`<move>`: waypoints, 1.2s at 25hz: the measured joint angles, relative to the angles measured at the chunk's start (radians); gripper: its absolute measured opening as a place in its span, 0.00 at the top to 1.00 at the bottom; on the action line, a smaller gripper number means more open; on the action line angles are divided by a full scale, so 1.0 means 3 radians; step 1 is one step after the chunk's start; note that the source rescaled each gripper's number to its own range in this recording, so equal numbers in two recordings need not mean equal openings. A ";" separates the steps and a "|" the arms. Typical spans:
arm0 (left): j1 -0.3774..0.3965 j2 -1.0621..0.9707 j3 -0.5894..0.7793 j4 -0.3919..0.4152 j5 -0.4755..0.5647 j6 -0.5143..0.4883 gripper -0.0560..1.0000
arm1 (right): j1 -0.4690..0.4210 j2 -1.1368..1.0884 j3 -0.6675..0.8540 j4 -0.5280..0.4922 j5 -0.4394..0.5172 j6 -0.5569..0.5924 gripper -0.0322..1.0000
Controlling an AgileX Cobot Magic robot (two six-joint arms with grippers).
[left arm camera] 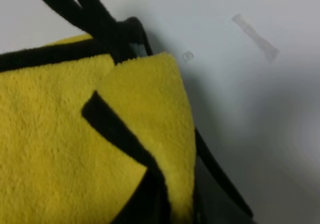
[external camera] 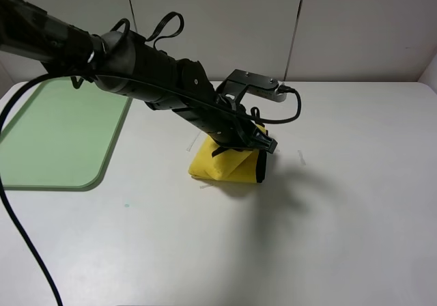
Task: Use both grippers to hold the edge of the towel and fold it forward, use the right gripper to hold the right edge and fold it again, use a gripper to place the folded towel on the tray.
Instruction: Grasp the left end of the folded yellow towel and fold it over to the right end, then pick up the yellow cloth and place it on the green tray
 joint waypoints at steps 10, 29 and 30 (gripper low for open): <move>-0.0057 0.0000 0.0000 -0.0001 -0.0235 0.0013 0.25 | 0.0000 0.0000 0.0000 0.0000 0.0000 0.0000 0.00; -0.0033 -0.0194 0.0000 -0.0001 -0.0334 0.0020 0.00 | 0.0000 0.0000 0.0000 0.0000 0.0000 0.0000 0.00; -0.0017 -0.0209 0.0000 -0.0001 -0.0289 0.0010 0.00 | 0.0000 0.0000 0.0000 0.0000 0.0000 0.0000 0.00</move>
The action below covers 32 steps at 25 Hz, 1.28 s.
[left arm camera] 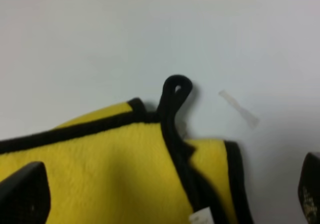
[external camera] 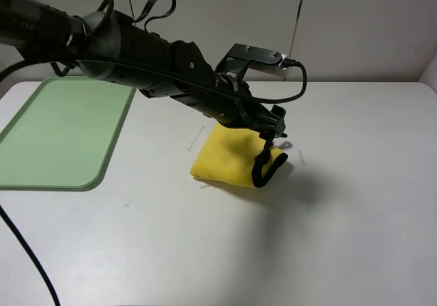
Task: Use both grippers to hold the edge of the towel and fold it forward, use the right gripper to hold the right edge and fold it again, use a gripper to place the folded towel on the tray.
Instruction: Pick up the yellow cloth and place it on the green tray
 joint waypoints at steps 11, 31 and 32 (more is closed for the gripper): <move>0.0457 -0.0258 0.0224 0.0016 0.0400 -0.0121 0.00 | 0.0000 0.0000 0.0000 0.0000 0.0000 0.0000 0.00; 0.0660 0.0018 0.0642 0.0024 0.0033 -0.0121 0.00 | 0.0000 0.0000 0.0000 0.0000 0.0000 0.0000 0.00; 0.0656 0.0043 0.0636 0.0024 0.0028 -0.0121 0.00 | 0.0000 0.0000 0.0000 0.0000 0.0000 0.0000 0.00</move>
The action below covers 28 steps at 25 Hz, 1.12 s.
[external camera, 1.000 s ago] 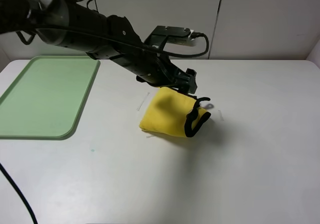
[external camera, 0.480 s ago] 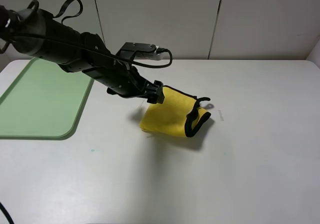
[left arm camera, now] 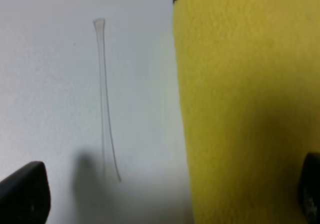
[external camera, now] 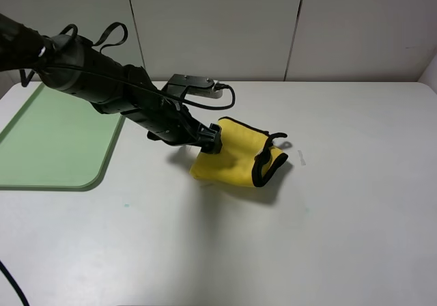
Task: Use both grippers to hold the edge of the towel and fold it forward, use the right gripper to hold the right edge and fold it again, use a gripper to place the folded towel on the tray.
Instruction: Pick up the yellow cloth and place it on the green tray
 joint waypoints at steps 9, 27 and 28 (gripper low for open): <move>-0.0161 0.0281 -0.0331 -0.0027 0.0123 0.0000 0.00 | 0.0000 0.0000 0.0000 0.0000 0.0000 0.0000 0.00; -0.0195 0.0425 -0.0444 -0.0010 0.0163 0.0025 0.29 | 0.0000 0.0000 0.0000 0.0003 -0.0001 0.0000 0.00; -0.0195 0.0428 -0.0444 -0.0013 0.0163 0.0025 0.37 | 0.0000 0.0000 0.0000 0.0003 -0.0001 0.0000 0.00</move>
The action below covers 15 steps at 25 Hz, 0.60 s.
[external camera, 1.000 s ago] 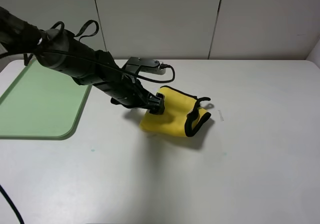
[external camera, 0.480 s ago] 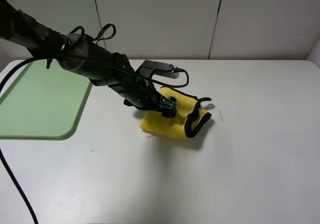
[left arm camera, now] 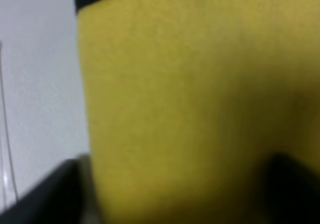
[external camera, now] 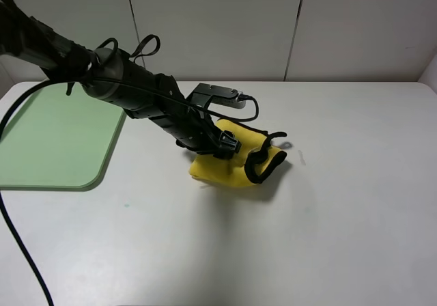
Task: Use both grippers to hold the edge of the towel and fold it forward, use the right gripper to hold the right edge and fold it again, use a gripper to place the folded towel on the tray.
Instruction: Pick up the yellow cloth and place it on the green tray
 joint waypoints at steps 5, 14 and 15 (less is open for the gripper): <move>-0.0003 0.0010 0.0000 -0.0034 0.0024 -0.0013 0.81 | 0.0000 0.0000 0.0000 0.0000 0.0000 0.0000 0.00; 0.0002 -0.0025 0.0000 -0.0038 0.0080 -0.0016 0.82 | 0.0000 0.0000 0.0000 0.0000 0.0000 0.0000 0.00; 0.0017 -0.0051 0.0000 -0.0034 0.0126 -0.0016 0.82 | 0.0000 0.0000 0.0000 0.0000 0.0000 0.0000 0.00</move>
